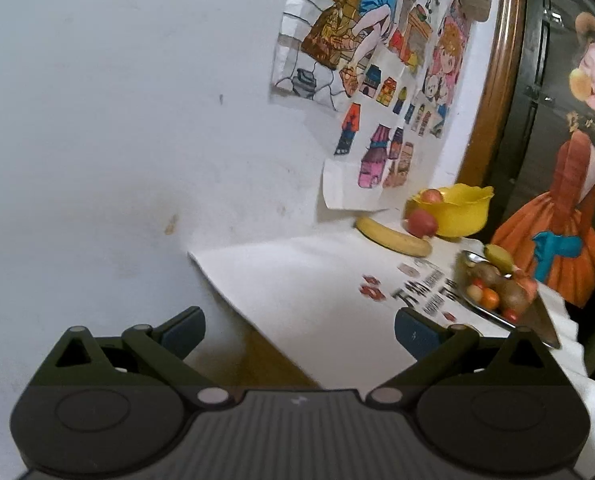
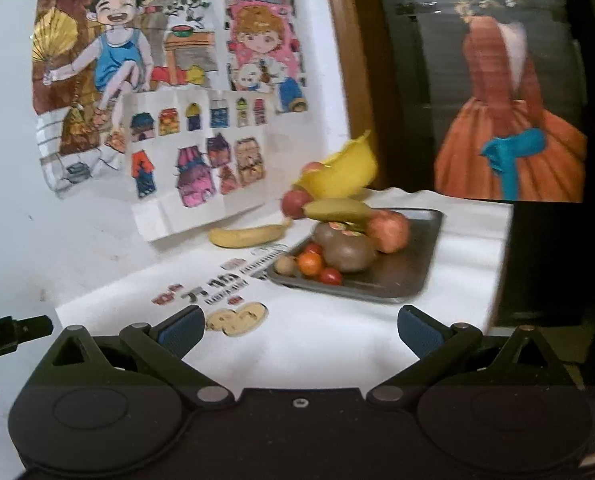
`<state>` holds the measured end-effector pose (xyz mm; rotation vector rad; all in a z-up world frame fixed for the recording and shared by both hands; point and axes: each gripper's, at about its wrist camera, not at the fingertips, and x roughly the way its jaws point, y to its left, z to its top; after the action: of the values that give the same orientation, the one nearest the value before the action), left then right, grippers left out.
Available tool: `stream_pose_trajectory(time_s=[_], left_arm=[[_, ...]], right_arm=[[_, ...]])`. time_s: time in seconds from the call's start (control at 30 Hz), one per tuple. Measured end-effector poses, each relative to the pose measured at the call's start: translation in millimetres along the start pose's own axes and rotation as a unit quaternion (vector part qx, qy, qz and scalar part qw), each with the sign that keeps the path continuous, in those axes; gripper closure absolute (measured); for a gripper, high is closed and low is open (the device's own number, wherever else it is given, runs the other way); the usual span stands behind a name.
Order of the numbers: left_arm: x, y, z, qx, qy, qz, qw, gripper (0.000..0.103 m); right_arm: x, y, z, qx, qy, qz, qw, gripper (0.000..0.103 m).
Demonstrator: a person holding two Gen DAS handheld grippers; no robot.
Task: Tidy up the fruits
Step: 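Move both tools toward the remaining apple and banana beside the yellow bowl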
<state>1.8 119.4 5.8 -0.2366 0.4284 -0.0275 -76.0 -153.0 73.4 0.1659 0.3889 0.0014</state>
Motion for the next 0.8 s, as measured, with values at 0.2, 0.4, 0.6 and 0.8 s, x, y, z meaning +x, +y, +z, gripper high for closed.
stream_pose_trajectory(time_s=[0.2,0.4,0.6,0.8], left_arm=[[49.2,-37.8,40.8,0.060,-0.004,-0.006,0.9982,0.000],[128.7,-103.6,77.9,0.114,0.023,-0.031,0.9927,0.000],[182.7,-142.6,100.7,0.114,0.065,-0.069,0.9890,0.000],[207.2,-153.0,111.9,0.134,0.123,-0.055,0.9817,0.000]], right_arm=[[47.5,-27.9,53.2,-0.005,-0.015,0.082,0.997,0.001],[127.9,-68.2,122.3,-0.014,-0.016,0.156,0.987,0.001],[193.8,-95.6,158.1,0.005,0.002,0.178,0.984,0.001],[221.7,-99.8,166.6,0.015,0.058,0.158,0.986,0.001]])
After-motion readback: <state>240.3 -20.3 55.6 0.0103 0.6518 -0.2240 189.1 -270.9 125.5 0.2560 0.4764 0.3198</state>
